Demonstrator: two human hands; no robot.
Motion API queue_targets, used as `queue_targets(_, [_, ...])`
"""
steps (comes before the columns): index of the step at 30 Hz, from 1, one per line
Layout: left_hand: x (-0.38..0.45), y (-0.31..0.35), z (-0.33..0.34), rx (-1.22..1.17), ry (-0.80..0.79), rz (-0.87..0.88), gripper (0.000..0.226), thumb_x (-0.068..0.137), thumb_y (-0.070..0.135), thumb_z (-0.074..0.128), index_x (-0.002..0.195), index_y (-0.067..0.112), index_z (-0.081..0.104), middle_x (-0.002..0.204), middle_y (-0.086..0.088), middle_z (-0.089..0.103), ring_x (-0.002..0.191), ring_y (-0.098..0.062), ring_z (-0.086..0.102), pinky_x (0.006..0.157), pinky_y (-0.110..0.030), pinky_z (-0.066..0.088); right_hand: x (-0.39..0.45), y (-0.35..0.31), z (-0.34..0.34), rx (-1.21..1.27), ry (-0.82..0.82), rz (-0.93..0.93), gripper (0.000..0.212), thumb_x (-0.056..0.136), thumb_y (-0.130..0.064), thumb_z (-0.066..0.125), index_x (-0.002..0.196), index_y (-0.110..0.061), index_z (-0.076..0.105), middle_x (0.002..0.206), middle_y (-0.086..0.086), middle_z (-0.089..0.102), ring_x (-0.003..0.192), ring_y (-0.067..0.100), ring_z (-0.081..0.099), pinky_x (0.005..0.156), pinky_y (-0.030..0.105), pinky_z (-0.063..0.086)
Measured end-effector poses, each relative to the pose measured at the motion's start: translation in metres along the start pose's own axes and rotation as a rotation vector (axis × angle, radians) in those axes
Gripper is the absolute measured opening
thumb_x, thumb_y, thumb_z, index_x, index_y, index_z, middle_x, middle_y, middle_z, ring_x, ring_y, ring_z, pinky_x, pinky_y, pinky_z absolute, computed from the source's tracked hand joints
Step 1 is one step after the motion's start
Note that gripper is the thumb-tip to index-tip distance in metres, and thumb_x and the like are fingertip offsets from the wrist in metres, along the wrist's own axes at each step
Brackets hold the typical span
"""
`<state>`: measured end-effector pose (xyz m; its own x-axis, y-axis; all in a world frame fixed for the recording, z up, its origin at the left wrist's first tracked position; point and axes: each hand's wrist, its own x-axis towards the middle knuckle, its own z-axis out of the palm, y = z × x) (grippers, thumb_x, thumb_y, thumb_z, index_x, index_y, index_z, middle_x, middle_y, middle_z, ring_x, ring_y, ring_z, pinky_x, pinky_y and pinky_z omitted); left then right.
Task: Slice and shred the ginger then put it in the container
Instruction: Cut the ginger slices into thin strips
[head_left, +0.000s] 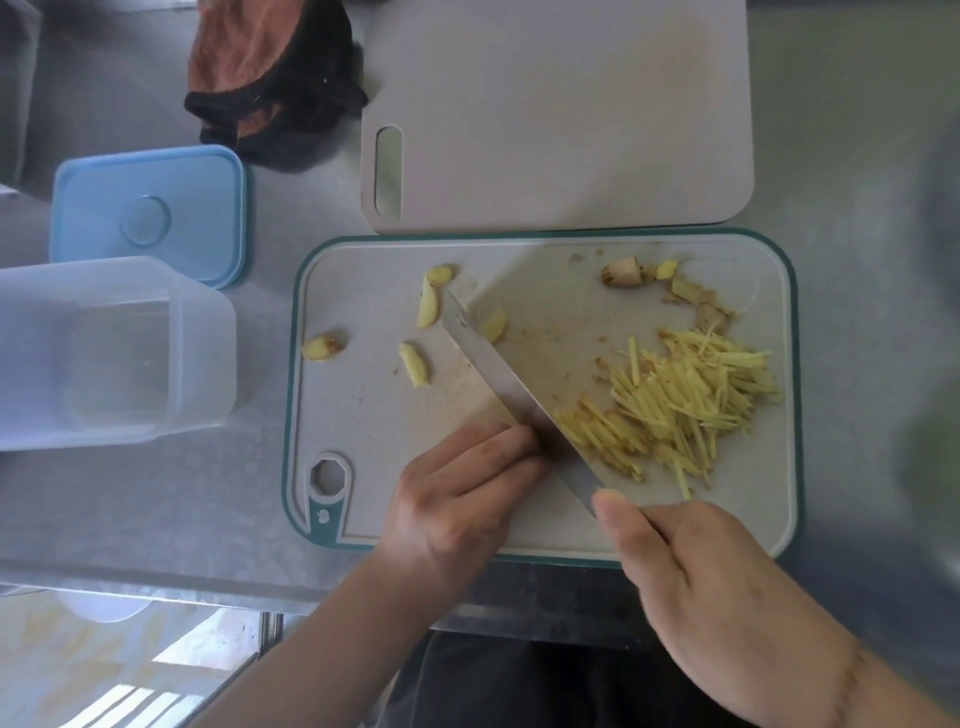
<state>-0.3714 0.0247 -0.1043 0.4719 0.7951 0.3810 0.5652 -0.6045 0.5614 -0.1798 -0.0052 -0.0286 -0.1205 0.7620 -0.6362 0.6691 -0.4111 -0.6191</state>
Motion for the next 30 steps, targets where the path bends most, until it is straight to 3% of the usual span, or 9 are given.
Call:
queue_targets(3, [-0.001,-0.001,0.001,0.011,0.015,0.014,0.013,0.093,0.000,0.067,0.091,-0.005,0.078,0.102,-0.016,0.075,0.099,-0.025,0.069,0.091,-0.028,0.056,0.000,-0.001,-0.002,-0.003,0.048,-0.027,0.068,0.083,-0.073,0.016,0.048,-0.016,0.028,0.043,-0.001,0.035,0.043,0.012,0.036,0.046,0.023,0.029])
queue_targets(8, [-0.003,-0.001,0.002,0.018,0.048,-0.003,0.018,0.094,-0.001,0.061,0.090,-0.004,0.078,0.098,-0.016,0.074,0.094,-0.024,0.068,0.092,-0.025,0.054,-0.024,0.024,-0.009,-0.056,0.104,0.043,0.072,0.067,-0.085,0.007,0.059,-0.023,0.043,0.050,-0.002,0.047,0.048,0.012,0.044,0.048,0.024,0.030])
queue_targets(12, [-0.004,0.001,-0.001,-0.071,0.052,-0.055,0.017,0.094,0.001,0.062,0.089,-0.004,0.077,0.100,-0.015,0.073,0.095,-0.023,0.070,0.088,-0.026,0.057,-0.035,0.016,-0.006,0.006,0.097,-0.006,0.064,0.069,-0.081,0.012,0.056,-0.030,0.047,0.047,-0.007,0.048,0.049,0.009,0.047,0.047,0.018,0.032])
queue_targets(17, [-0.025,0.015,-0.018,-0.115,0.271,-0.449,0.021,0.085,0.007,0.057,0.079,0.007,0.077,0.101,0.003,0.069,0.095,-0.002,0.065,0.087,-0.014,0.051,-0.032,0.015,0.003,0.071,0.036,-0.090,0.069,0.078,-0.079,0.019,0.058,-0.015,0.034,0.047,-0.002,0.036,0.046,0.007,0.035,0.049,0.021,0.027])
queue_targets(20, [-0.038,0.020,-0.023,-0.103,0.346,-0.594,0.021,0.084,0.013,0.056,0.075,0.011,0.076,0.097,0.009,0.068,0.093,-0.002,0.065,0.084,-0.012,0.050,-0.028,0.014,0.009,0.126,-0.040,-0.101,0.062,0.084,-0.071,0.024,0.056,-0.016,0.029,0.047,-0.003,0.029,0.047,0.007,0.029,0.050,0.021,0.025])
queue_targets(26, [-0.037,0.027,-0.024,-0.026,0.268,-0.541,0.018,0.081,-0.004,0.063,0.077,0.006,0.077,0.097,0.002,0.069,0.096,-0.002,0.065,0.087,-0.011,0.050,-0.032,0.026,0.000,0.153,-0.092,-0.029,0.064,0.081,-0.072,0.027,0.048,-0.018,0.028,0.041,-0.005,0.030,0.042,0.006,0.029,0.049,0.021,0.028])
queue_targets(30, [-0.020,0.030,-0.020,-0.041,0.253,-0.487,0.014,0.085,0.005,0.065,0.079,0.008,0.077,0.096,0.002,0.069,0.092,-0.007,0.067,0.086,-0.015,0.053,-0.035,0.047,-0.025,0.193,-0.018,0.078,0.069,0.073,-0.077,0.024,0.040,-0.019,0.041,0.036,-0.006,0.037,0.037,0.004,0.034,0.048,0.025,0.031])
